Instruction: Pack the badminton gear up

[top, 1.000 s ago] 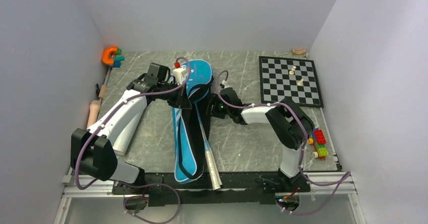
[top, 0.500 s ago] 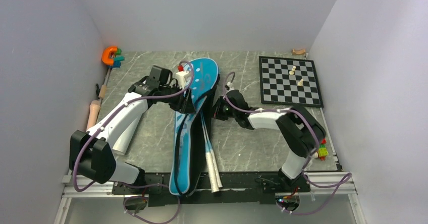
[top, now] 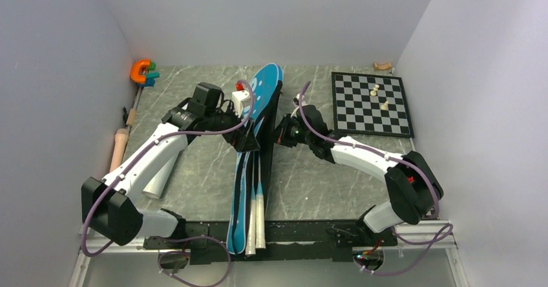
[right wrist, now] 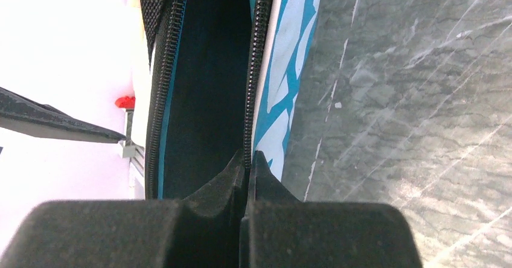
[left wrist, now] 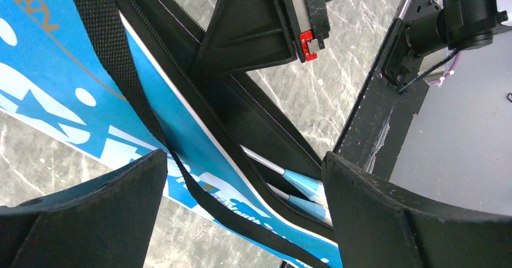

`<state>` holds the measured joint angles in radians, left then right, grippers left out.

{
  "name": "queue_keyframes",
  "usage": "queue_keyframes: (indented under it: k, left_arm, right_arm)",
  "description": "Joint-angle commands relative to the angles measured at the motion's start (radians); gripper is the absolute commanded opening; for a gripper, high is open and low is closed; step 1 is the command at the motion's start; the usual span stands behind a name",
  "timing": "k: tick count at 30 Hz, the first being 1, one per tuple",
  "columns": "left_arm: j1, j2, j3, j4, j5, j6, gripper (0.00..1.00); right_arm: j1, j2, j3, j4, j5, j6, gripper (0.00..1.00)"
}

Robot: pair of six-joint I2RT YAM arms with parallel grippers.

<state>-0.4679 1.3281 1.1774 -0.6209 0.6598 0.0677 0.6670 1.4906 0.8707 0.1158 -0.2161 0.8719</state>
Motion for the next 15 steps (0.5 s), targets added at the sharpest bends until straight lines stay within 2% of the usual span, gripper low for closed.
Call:
queue_keyframes:
  k: [1, 5, 10, 12, 15]
  left_arm:
    - [-0.012, -0.032, 0.045, 0.001, 0.044, 0.046, 0.99]
    - [-0.012, -0.002, 0.083, 0.025, 0.04, 0.048, 0.99]
    - [0.029, 0.099, 0.219, 0.112, -0.197, 0.003, 0.98]
    - [0.064, 0.155, 0.278, 0.128, -0.179, -0.031, 0.96]
    - [0.084, 0.231, 0.353, 0.106, -0.039, -0.012, 0.98]
  right_arm:
    - [-0.001, -0.083, 0.07, -0.006, -0.004, -0.006, 0.0]
    - [0.004, -0.102, 0.074, -0.021, -0.005, -0.017, 0.0]
    - [0.016, -0.106, 0.068, -0.023, -0.011, -0.018, 0.0]
    - [0.021, -0.099, 0.071, -0.028, -0.011, -0.021, 0.0]
    - [0.027, -0.1, 0.071, -0.031, -0.007, -0.025, 0.0]
